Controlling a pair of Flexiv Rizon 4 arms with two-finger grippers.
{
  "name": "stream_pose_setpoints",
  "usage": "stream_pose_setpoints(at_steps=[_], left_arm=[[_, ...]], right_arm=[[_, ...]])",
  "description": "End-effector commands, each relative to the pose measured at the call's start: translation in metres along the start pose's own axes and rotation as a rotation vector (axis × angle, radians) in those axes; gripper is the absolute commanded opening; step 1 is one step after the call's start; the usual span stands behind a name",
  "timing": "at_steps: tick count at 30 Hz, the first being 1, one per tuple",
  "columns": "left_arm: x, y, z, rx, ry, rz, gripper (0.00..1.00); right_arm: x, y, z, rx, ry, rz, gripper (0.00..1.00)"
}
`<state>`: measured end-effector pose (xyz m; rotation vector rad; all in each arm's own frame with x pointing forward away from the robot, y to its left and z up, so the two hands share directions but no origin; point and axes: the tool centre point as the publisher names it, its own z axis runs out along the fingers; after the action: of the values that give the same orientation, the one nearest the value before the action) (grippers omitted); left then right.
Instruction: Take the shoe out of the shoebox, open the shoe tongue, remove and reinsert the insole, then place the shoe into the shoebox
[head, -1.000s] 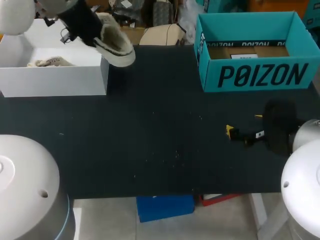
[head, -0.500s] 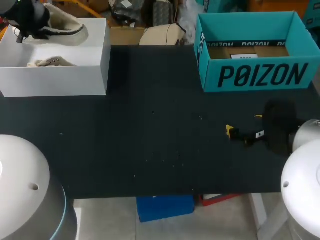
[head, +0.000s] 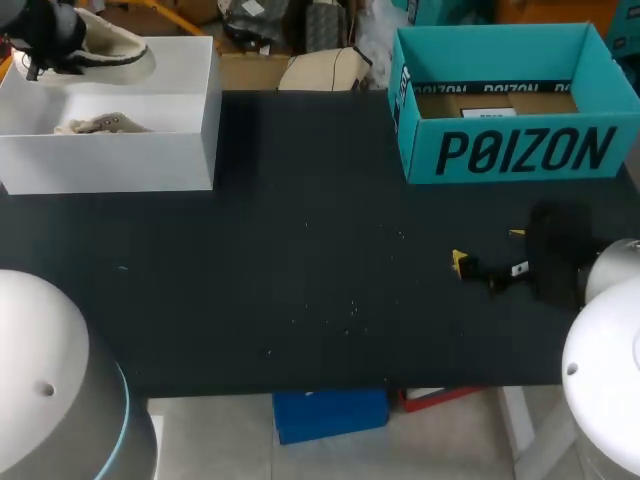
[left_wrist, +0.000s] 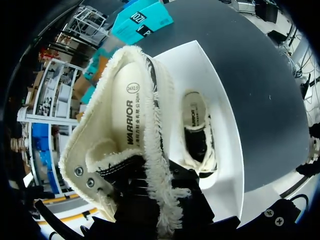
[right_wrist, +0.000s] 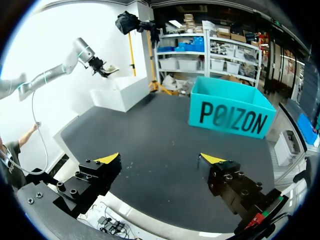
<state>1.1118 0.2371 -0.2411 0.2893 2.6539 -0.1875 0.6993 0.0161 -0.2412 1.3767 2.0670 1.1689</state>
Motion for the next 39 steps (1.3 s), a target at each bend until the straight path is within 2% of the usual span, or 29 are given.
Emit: stream_pose_setpoints(at_steps=[1,8,21,39], left_arm=[[-0.016,0.004,0.028,-0.002,0.024,-0.008,0.00],[-0.018,-0.001,0.052,-0.013,0.062,-0.031,0.00],[-0.006,-0.019,0.073,-0.040,0.127,-0.089,0.00],[0.002,-0.016,0.085,-0.107,0.166,-0.141,0.00]], right_arm=[[0.001,-0.001,0.001,-0.001,-0.002,0.001,1.00],[0.001,-0.001,0.001,-0.001,-0.002,0.001,1.00],[0.001,-0.001,0.001,-0.001,-0.002,0.001,1.00],[0.001,-0.001,0.001,-0.001,-0.002,0.001,1.00]])
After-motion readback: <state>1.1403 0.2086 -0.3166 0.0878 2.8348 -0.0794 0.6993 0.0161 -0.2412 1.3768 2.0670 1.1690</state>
